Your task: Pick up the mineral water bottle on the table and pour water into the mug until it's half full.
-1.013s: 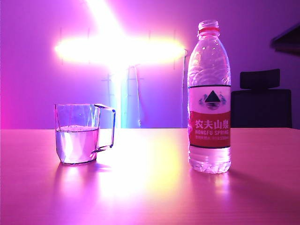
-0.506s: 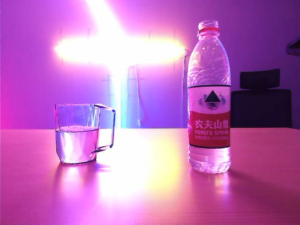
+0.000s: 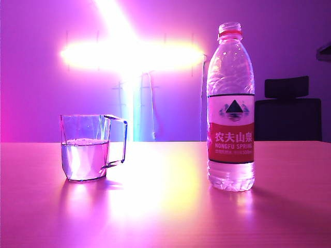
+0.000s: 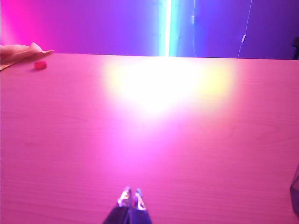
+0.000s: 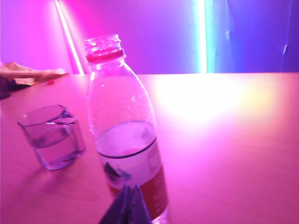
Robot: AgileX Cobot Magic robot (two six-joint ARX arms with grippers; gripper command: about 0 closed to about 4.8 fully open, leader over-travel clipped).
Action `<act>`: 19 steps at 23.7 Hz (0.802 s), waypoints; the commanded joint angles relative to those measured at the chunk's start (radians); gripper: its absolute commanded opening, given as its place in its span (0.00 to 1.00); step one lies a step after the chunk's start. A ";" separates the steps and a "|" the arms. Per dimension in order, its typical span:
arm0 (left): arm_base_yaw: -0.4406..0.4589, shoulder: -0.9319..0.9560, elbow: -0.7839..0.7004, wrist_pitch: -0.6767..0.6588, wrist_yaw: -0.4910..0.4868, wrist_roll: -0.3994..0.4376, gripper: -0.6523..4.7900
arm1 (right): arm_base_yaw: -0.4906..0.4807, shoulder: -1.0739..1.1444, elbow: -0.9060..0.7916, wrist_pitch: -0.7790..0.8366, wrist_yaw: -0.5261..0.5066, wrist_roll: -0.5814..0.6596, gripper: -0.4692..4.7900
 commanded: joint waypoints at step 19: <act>0.000 0.000 0.004 0.012 -0.002 -0.003 0.12 | -0.698 -0.002 -0.025 0.100 -0.312 -0.061 0.08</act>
